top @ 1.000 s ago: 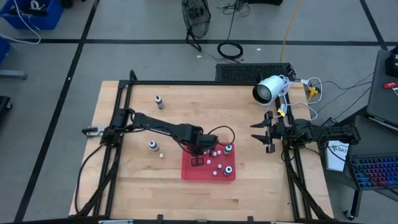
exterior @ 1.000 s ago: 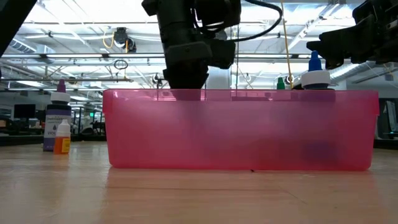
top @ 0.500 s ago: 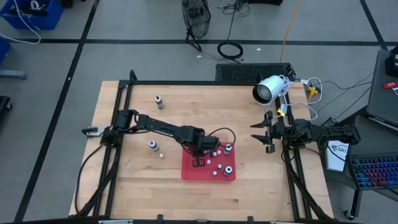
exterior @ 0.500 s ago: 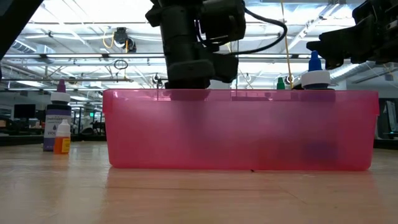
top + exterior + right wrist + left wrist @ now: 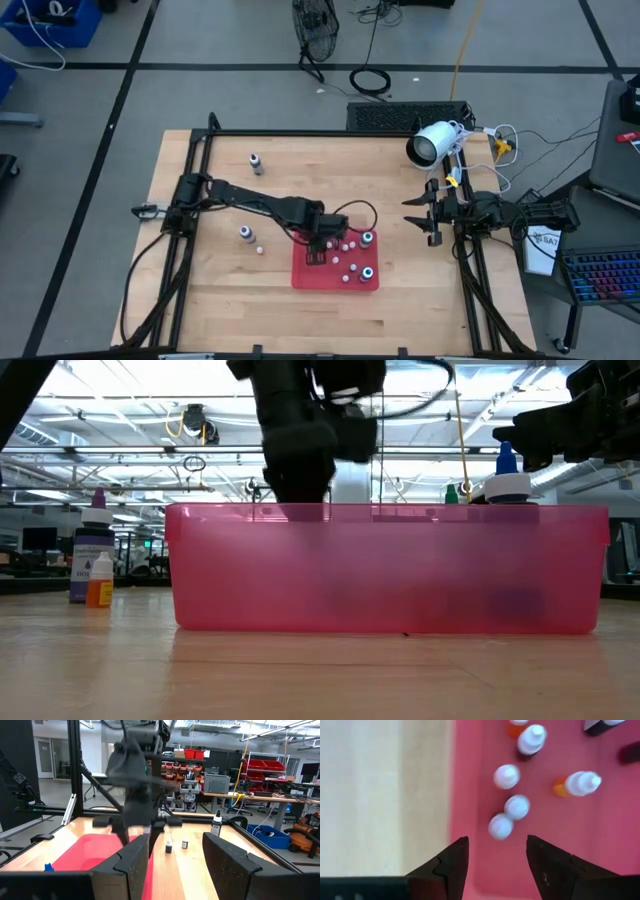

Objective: Pick & Place food coloring
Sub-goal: Put the small black food coloring bottle into the red bin

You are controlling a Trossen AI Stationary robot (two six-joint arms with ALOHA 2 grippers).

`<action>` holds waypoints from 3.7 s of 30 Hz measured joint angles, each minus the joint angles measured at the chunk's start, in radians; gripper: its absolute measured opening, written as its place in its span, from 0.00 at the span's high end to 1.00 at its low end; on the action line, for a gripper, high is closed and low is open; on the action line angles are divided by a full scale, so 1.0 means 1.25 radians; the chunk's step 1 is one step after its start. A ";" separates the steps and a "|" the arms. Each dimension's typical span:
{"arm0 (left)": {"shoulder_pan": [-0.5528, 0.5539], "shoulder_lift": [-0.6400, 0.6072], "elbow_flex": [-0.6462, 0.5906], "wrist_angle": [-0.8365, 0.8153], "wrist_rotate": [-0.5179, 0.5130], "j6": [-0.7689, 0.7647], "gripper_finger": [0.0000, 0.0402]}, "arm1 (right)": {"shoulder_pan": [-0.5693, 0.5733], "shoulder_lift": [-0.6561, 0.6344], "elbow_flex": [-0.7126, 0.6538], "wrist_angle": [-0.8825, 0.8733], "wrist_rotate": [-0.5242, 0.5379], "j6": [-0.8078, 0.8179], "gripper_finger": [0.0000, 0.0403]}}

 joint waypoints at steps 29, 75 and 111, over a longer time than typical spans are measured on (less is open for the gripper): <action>0.244 -0.160 -0.260 -0.204 -0.112 -0.321 0.41 | 0.000 0.000 0.000 0.001 0.000 0.000 0.57; 0.261 -0.161 -0.322 -0.143 -0.047 -0.372 0.54 | 0.000 0.000 0.000 0.001 0.000 0.000 0.56; 0.251 -0.159 -0.289 -0.172 -0.127 -0.311 0.87 | 0.000 0.000 0.000 0.001 0.000 0.000 0.56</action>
